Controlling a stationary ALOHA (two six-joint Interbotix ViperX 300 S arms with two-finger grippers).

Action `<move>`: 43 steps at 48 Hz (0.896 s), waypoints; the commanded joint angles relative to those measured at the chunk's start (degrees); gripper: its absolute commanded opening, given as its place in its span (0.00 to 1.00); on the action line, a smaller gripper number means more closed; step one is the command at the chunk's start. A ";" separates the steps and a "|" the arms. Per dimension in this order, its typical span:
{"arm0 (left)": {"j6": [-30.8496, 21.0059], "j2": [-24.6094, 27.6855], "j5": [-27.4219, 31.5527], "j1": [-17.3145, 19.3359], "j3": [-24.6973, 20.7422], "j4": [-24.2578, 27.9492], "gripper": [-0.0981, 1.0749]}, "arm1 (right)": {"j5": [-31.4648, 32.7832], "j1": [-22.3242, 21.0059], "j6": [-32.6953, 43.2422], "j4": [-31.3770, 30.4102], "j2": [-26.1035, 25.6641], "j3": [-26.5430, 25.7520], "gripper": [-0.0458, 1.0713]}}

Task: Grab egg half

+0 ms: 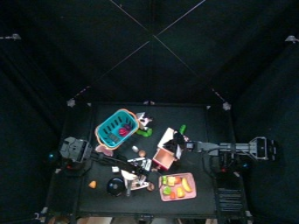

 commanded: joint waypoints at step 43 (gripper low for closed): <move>-0.18 2.90 -0.70 3.43 -2.81 2.29 0.92 | -0.53 -0.18 -0.53 -0.35 2.55 -2.81 0.59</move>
